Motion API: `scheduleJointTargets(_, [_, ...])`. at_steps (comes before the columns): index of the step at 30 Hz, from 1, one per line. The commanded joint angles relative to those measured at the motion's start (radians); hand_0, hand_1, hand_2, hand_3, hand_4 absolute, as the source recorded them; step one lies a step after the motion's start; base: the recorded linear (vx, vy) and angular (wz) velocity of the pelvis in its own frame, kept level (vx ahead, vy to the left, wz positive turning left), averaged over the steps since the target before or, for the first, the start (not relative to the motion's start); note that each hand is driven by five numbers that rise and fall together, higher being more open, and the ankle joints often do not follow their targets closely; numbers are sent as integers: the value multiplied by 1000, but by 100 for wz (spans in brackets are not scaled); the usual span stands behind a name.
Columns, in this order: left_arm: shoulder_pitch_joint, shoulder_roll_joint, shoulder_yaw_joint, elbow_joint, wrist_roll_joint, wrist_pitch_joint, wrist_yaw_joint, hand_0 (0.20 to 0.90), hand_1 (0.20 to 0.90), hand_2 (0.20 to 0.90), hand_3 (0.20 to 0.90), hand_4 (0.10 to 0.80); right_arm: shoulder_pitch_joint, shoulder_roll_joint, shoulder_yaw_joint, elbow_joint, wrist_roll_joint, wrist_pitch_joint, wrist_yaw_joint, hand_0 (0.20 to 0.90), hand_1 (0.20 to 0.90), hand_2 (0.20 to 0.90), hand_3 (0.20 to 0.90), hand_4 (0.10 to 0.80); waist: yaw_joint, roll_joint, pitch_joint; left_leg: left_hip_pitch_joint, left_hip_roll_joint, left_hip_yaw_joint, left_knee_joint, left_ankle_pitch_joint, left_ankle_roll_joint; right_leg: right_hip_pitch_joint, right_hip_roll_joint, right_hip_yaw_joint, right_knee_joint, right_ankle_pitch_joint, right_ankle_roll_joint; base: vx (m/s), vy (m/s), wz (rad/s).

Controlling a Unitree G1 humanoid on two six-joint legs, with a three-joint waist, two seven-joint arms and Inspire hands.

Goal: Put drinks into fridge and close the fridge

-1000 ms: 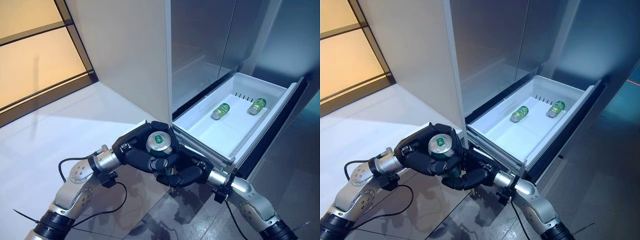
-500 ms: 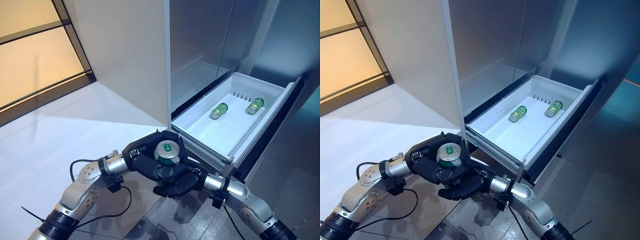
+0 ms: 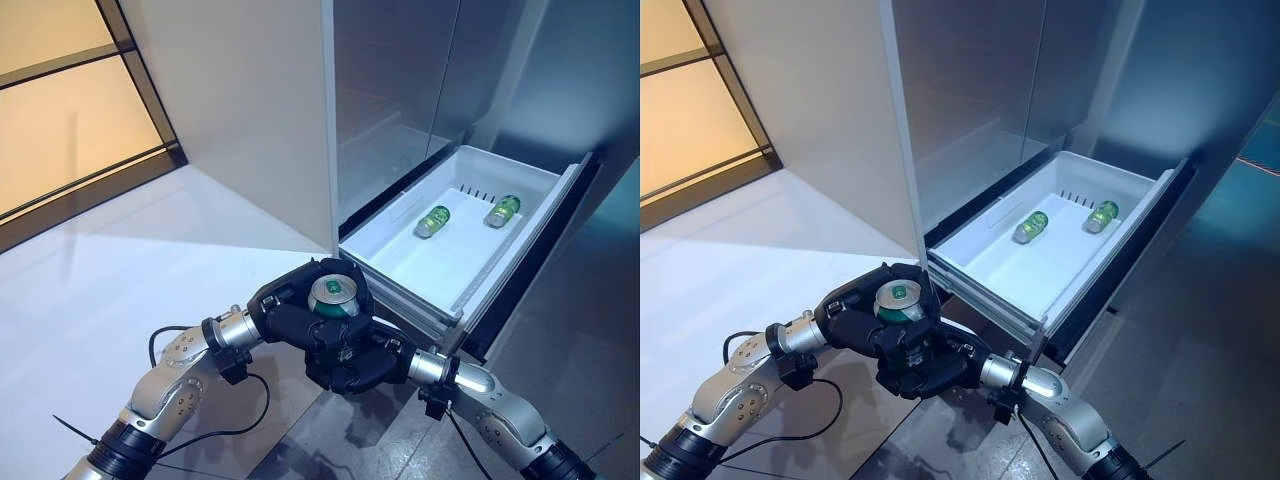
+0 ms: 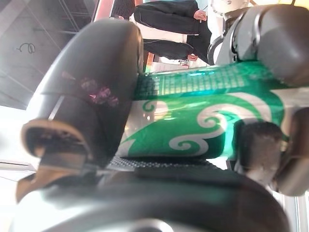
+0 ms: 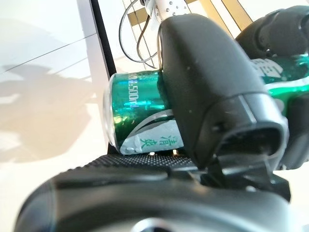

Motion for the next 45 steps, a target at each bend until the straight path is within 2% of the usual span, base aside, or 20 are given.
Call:
scheduleJointTargets(1, [-173,-112,-10,-103,40,-240,6,524,524,524,461,361,-141,159,-43,-165,74,-118,-90,300,300,300,200,100,-26,-24,-42,11,-35,2,23,-75,28,-47,15,53,65,-42,31,0,0,0])
scheduleJointTargets(3, [-164,-98,12,-105,69,-263,31,566,566,566,510,410,-146,136,-79,-181,35,-134,-133,300,300,300,200,100,-26,-26,-42,10,-35,1,24,-76,28,-49,15,54,67,-42,31,0,0,0])
scheduleJointTargets(4, [-161,-89,25,-104,63,-266,35,848,848,848,840,740,-150,124,-98,-185,28,-134,-142,300,300,300,200,100,-27,-26,-41,10,-35,1,24,-77,28,-49,16,54,67,-42,31,0,0,0])
scheduleJointTargets(5, [-152,-79,46,-108,61,-269,49,900,900,900,900,800,-158,101,-134,-195,21,-131,-164,300,300,300,200,100,-26,-28,-42,10,-34,1,24,-77,28,-49,16,54,67,-42,31,0,0,0])
scheduleJointTargets(11, [-126,-65,113,-91,62,-310,140,900,900,900,900,800,-226,14,-248,-173,-102,-120,-252,300,300,300,200,100,-19,-39,-43,11,-35,-4,27,-84,27,-46,17,50,68,-46,29,5,-3,0])
scheduleJointTargets(14, [-113,-76,134,-79,71,-299,181,900,900,900,900,800,-276,-35,-304,-134,-178,-114,-332,300,300,300,200,100,-10,-49,-43,1,-36,-6,40,-83,26,-52,16,44,75,-41,27,0,0,0])
scheduleJointTargets(18, [-113,-97,125,-50,89,-270,219,900,900,900,900,800,-353,-84,-346,-53,-255,-97,-422,300,300,300,200,100,0,-59,-40,1,-36,-11,46,-89,26,-49,15,34,80,-44,26,16,-14,0])
scheduleJointTargets(20, [-114,-108,111,-24,91,-237,219,900,900,900,900,800,-395,-104,-357,-4,-279,-81,-466,300,300,300,200,100,3,-63,-37,1,-37,-14,49,-92,25,-47,16,29,82,-45,25,39,-30,0])
scheduleJointTargets(25, [-99,-150,36,61,57,-64,174,900,900,900,900,800,-531,-187,-369,184,-365,-68,-614,300,300,300,200,100,19,-67,-26,-1,-39,-19,64,-101,22,-42,14,15,85,-45,24,54,-26,4])
scheduleJointTargets(27, [-82,-168,-3,96,36,20,140,900,900,900,900,800,-594,-252,-363,288,-409,-72,-648,300,300,300,200,100,28,-67,-22,-1,-38,-19,68,-103,21,-40,11,8,86,-45,24,88,-16,5])
scheduleJointTargets(31, [-25,-188,-85,133,-14,160,91,900,900,900,900,800,-700,-339,-326,497,-427,-69,-652,300,300,300,200,100,46,-64,-13,0,-38,-26,77,-111,17,-30,8,-2,90,-55,26,123,-11,13])
scheduleJointTargets(35, [45,-162,-205,164,3,217,51,900,900,900,900,800,-807,-406,-247,729,-391,-75,-631,300,300,300,200,100,74,-62,15,-36,-40,-43,112,-109,14,-50,-2,-15,113,-58,25,71,-26,13])
scheduleJointTargets(38, [59,-129,-277,216,46,206,48,900,900,900,900,800,-896,-426,-182,857,-394,-70,-626,300,300,300,200,100,94,-55,53,-98,-46,-64,143,-103,16,-101,-4,-15,139,-58,20,-42,-60,23])
scheduleJointTargets(41, [47,-96,-325,303,129,131,73,900,900,900,900,800,-993,-439,-119,972,-443,-45,-598,300,300,300,200,100,110,-41,113,-168,-52,-82,167,-92,22,-165,-1,-6,168,-56,14,-155,-66,17])
scheduleJointTargets(45, [40,-89,-349,448,214,14,139,900,900,900,900,800,-1060,-440,-59,1066,-499,-14,-557,300,300,300,200,100,124,-28,180,-233,-51,-95,179,-74,26,-226,12,2,190,-51,3,-102,-70,20])
